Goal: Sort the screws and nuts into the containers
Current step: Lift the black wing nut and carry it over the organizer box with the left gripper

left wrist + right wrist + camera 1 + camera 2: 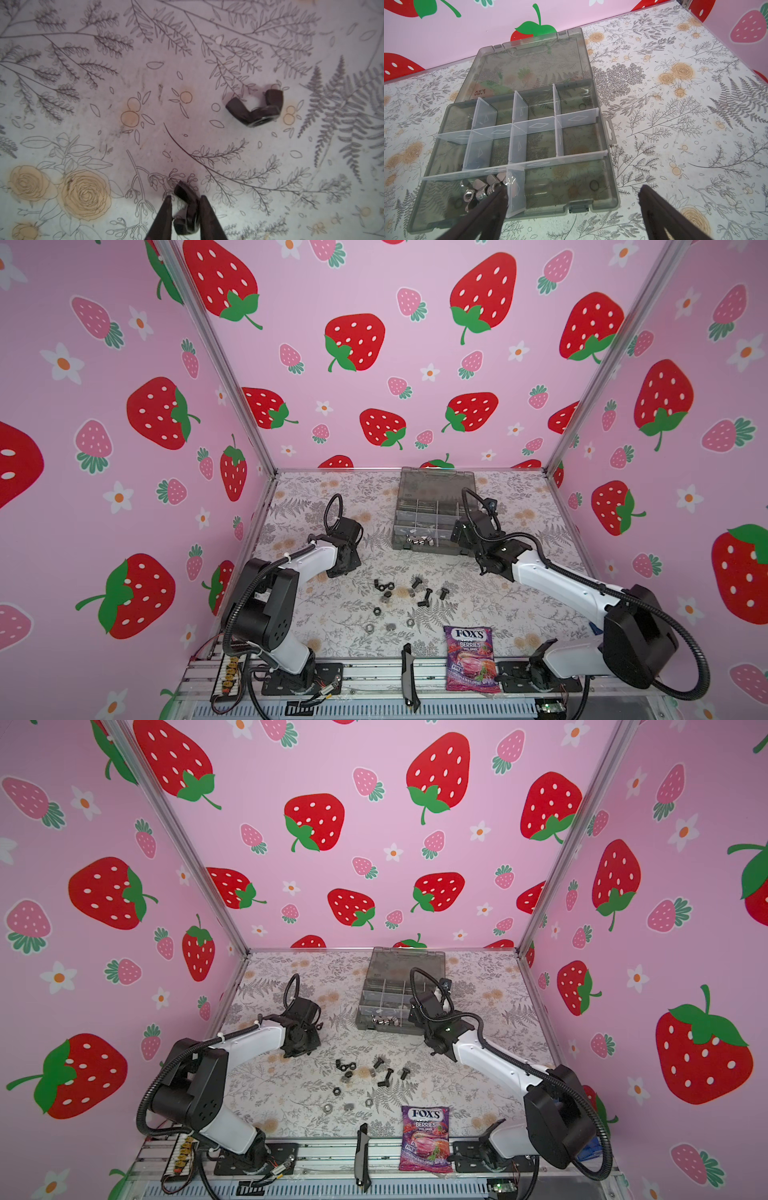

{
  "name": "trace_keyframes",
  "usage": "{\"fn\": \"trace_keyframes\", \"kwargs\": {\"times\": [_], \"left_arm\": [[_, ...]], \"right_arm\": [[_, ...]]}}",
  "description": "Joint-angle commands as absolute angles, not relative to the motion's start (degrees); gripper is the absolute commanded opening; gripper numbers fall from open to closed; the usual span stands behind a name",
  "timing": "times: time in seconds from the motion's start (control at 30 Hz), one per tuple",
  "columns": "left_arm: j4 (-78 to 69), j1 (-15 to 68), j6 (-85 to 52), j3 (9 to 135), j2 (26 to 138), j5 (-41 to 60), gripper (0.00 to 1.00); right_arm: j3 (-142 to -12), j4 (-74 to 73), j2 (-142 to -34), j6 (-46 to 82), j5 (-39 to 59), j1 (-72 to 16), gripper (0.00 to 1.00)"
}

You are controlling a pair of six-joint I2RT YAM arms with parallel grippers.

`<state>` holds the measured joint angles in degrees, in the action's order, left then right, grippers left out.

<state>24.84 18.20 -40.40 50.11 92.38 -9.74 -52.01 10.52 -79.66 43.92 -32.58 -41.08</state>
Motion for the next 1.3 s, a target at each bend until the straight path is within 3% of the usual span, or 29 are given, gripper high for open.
{"fn": "trace_keyframes", "kwargs": {"times": [0.0,0.5,0.7,0.9,0.97,1.27], "left_arm": [[24.9,17.93,-41.33,49.55,92.67,-9.33,0.23],[22.5,17.93,-43.33,47.7,93.4,-6.94,0.22],[22.45,17.93,-43.73,47.67,92.75,-6.94,0.11],[22.34,17.93,-43.7,47.97,90.87,-7.46,0.07],[22.24,17.93,-43.51,48.0,90.32,-7.69,0.0],[22.15,18.13,-41.4,50.27,87.72,-7.82,0.0]], "right_arm": [[-53.35,11.59,-80.28,45.69,-33.75,-40.67,1.0],[-54.31,11.5,-81.01,45.82,-33.66,-40.66,1.0],[-54.49,11.48,-81.04,45.7,-33.84,-40.65,1.0],[-54.58,11.55,-81.03,45.29,-33.95,-40.69,1.0],[-54.65,11.63,-80.98,45.33,-33.96,-40.7,1.0],[-54.54,11.69,-80.77,45.87,-34.22,-40.67,1.0]]}}
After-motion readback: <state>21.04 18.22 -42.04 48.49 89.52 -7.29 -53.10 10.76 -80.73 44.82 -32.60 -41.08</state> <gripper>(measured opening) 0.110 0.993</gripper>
